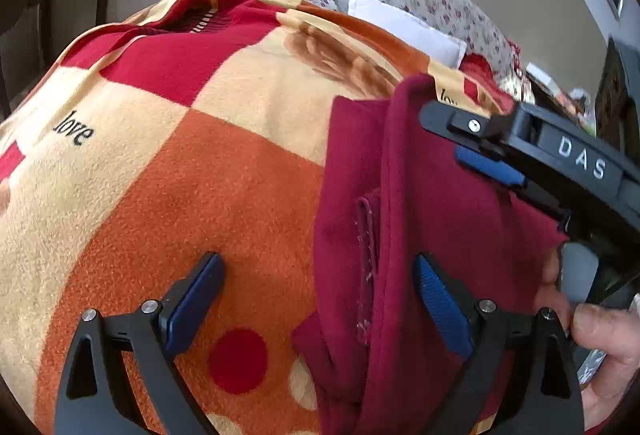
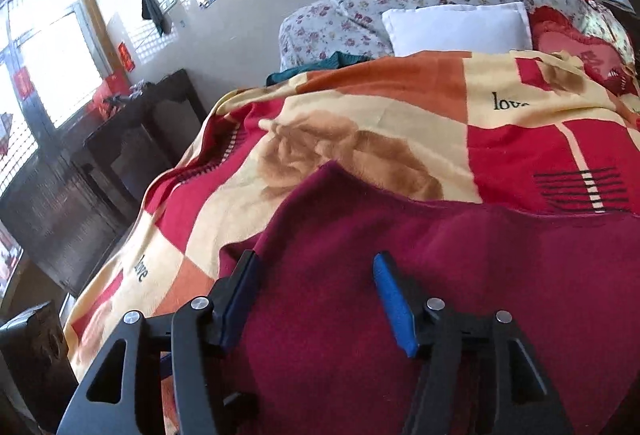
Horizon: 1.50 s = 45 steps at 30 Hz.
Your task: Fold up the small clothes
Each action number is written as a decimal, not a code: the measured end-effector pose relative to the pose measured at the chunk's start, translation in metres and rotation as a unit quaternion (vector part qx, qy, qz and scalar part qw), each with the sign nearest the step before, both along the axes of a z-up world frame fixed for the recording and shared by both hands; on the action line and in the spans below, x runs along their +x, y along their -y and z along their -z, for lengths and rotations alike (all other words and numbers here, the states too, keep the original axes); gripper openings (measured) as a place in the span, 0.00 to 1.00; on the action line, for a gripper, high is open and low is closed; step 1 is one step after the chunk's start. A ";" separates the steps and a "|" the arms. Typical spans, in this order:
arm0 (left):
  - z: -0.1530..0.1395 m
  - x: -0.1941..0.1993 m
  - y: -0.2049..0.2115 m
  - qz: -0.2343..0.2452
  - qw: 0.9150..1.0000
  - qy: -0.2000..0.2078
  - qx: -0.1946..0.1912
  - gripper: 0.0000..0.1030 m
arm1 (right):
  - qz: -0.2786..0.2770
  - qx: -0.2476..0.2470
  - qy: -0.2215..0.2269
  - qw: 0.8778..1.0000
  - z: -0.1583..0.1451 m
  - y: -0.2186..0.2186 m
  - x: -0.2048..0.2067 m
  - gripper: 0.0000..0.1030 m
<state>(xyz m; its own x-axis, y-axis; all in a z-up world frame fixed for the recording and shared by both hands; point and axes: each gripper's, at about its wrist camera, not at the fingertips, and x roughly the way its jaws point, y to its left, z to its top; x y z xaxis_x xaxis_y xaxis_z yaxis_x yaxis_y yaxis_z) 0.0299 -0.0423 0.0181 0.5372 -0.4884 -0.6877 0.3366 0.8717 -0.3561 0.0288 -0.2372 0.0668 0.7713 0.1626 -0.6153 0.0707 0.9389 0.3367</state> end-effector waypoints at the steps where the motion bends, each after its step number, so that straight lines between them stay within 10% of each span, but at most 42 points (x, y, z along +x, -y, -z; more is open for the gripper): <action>1: 0.000 0.001 -0.001 -0.002 1.000 -0.001 -0.005 0.92 | 0.003 0.002 0.001 1.000 0.000 0.001 0.000 0.63; 38: 0.003 0.017 0.006 -0.020 0.999 0.005 -0.033 1.00 | -0.031 0.155 0.023 0.987 0.015 0.030 0.007 0.65; 45: 0.002 0.019 0.005 -0.016 0.999 0.007 -0.043 1.00 | -0.044 0.163 0.010 0.986 0.004 0.019 0.005 0.77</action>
